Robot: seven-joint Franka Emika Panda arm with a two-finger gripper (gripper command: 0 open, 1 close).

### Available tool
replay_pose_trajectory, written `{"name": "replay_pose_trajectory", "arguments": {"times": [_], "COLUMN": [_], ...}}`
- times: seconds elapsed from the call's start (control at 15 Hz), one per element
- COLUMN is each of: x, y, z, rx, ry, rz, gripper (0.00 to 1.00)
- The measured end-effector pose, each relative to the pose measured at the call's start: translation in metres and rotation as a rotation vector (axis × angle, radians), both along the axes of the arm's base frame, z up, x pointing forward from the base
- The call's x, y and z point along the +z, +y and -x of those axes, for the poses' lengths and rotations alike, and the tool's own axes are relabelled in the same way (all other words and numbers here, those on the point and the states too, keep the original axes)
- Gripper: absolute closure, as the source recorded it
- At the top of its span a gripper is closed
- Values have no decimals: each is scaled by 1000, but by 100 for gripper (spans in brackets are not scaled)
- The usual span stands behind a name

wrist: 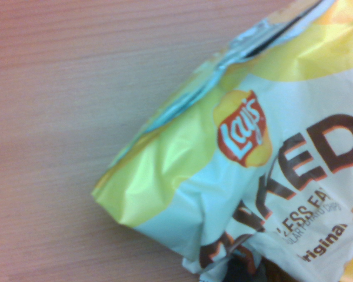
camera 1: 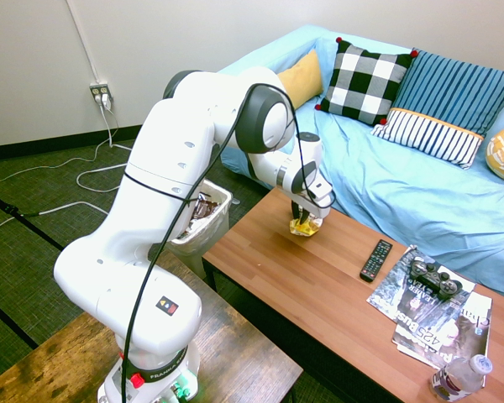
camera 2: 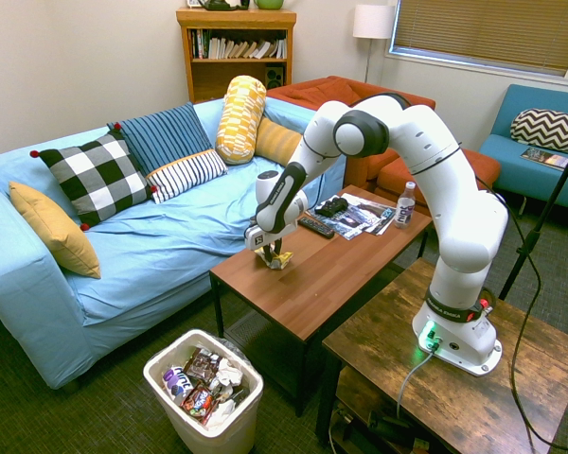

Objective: Throw the chip bag in the trash bin

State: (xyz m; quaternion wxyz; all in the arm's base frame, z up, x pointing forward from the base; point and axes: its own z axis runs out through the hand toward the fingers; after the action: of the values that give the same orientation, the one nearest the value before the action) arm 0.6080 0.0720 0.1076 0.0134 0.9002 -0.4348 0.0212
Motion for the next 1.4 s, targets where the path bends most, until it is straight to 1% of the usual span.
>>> {"name": "replay_pose_trajectory", "arguments": {"times": [0.13, 0.27, 0.4, 0.53, 0.67, 0.93, 1.07, 1.2, 1.27, 1.4], "x": [9, 30, 57, 82, 100, 113, 112, 102, 95, 82], "y": [0, 7, 31, 78, 142, 256, 304, 344, 361, 388], "z": [-3, -4, 6, 31, 65, 124, 138, 144, 146, 151], "rx": [-2, 8, 49, 103, 155, 258, 303, 337, 354, 372], "ry": [-15, -41, -63, -84, -99, -111, -111, -114, -112, -114], "rz": [-4, -11, -13, 19, 65, 144, 161, 178, 188, 206], "gripper": [100, 100, 100, 100, 100, 100, 100, 100, 0, 0]}}
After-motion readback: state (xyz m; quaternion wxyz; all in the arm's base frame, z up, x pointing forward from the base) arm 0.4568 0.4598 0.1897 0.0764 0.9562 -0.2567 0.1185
